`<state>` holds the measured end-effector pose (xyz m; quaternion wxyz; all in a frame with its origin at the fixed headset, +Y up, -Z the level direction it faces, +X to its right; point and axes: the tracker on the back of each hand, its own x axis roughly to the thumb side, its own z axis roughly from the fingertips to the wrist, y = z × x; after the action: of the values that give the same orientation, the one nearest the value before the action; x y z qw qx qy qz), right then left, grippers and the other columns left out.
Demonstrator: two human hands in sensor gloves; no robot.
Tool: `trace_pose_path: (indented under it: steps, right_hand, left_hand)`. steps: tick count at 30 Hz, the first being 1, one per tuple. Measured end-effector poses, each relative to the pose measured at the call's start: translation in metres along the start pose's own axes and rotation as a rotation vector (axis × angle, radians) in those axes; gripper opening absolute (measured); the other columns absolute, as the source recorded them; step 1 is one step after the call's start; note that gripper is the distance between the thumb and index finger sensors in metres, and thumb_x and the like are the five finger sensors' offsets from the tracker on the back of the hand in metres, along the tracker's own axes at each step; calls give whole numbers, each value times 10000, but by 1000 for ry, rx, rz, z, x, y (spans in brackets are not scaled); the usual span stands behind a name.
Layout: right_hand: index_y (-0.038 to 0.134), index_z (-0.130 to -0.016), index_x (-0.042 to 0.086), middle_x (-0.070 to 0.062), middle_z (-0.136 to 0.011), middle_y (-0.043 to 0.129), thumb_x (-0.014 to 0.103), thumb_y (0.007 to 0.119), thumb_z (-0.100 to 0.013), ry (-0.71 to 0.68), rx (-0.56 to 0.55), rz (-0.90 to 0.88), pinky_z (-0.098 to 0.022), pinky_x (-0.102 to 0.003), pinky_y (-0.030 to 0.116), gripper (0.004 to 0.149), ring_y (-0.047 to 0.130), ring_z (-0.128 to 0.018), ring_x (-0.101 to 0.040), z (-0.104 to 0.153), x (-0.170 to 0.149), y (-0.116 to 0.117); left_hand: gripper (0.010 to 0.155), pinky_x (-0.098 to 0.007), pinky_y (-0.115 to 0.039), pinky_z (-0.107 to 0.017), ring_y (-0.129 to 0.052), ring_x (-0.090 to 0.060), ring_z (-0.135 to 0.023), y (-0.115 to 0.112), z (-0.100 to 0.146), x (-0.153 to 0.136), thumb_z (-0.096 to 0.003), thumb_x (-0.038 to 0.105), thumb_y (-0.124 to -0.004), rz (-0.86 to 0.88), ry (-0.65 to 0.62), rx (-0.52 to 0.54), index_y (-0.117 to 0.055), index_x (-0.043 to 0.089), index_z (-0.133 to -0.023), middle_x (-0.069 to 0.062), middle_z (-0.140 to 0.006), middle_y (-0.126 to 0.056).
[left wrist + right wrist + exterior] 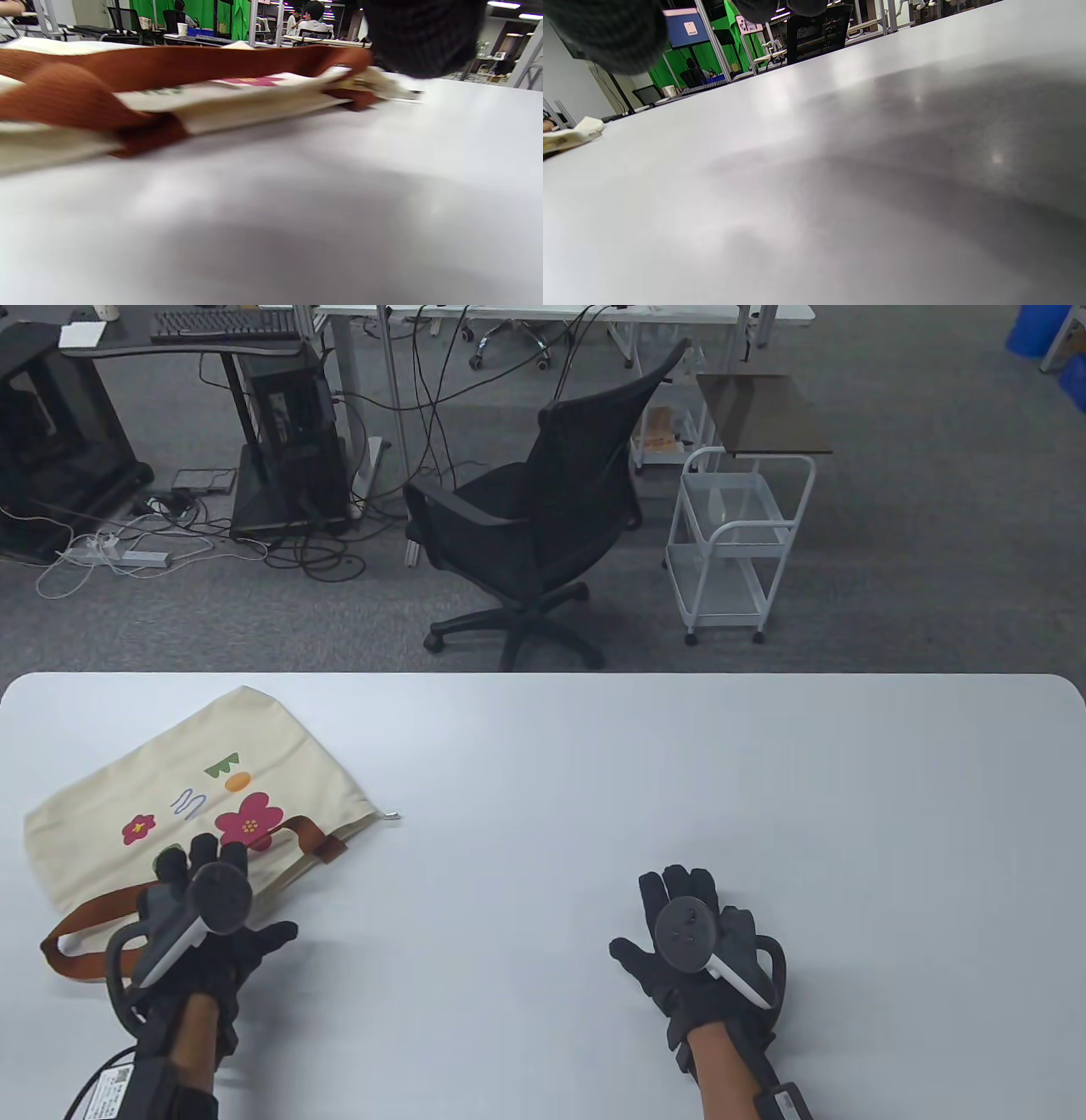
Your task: Zip the canvas bag
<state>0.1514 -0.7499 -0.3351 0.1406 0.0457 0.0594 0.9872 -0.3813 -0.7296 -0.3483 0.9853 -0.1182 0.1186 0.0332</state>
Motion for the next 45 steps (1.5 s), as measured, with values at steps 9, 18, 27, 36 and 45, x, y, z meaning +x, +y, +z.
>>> trace_pose_path:
  steps: [9,18,27,36,45]
  right_hand:
    - [364,-1156,220,-140,-1239,269,642,695,-518,2,-30,-6,-706,-696,382,834,204,-1094,-402,6,0,-4]
    - [396,-1151,205,-155,-1233,300,620,692,-525,41,-35,-47,-701,-689,411,808,245,-1089,-422,6,-13,-4]
    - [410,-1150,198,-161,-1231,315,611,689,-529,58,-38,-63,-698,-686,428,796,272,-1087,-433,5,-18,-4]
    - [426,-1149,195,-172,-1227,326,613,687,-529,96,-35,-82,-696,-678,449,792,291,-1083,-444,4,-26,-4]
    - [417,-1149,193,-174,-1227,327,611,692,-528,112,-60,-116,-694,-678,455,798,301,-1082,-446,8,-33,-5]
  left_hand:
    - [1127,-660,-263,-844,-114,-406,-1185,-19,-38,-46,-321,691,-786,-50,176,-73,-64,321,-1104,-16,-1202,49]
    - [824,-554,-640,-777,-623,-421,-1049,-25,-63,-31,-427,635,-749,-23,212,17,-494,284,-1127,-49,-1201,-489]
    - [472,-401,-856,-563,-954,-256,-666,-11,-65,-27,-513,409,-773,19,155,84,-725,238,-950,-70,-864,-848]
    - [479,-409,-832,-562,-915,-260,-694,55,-13,9,-523,429,-758,271,-40,359,-702,250,-964,-61,-883,-819]
    - [486,-406,-815,-603,-899,-253,-743,66,40,105,-529,460,-755,219,-328,470,-687,287,-979,-32,-919,-801]
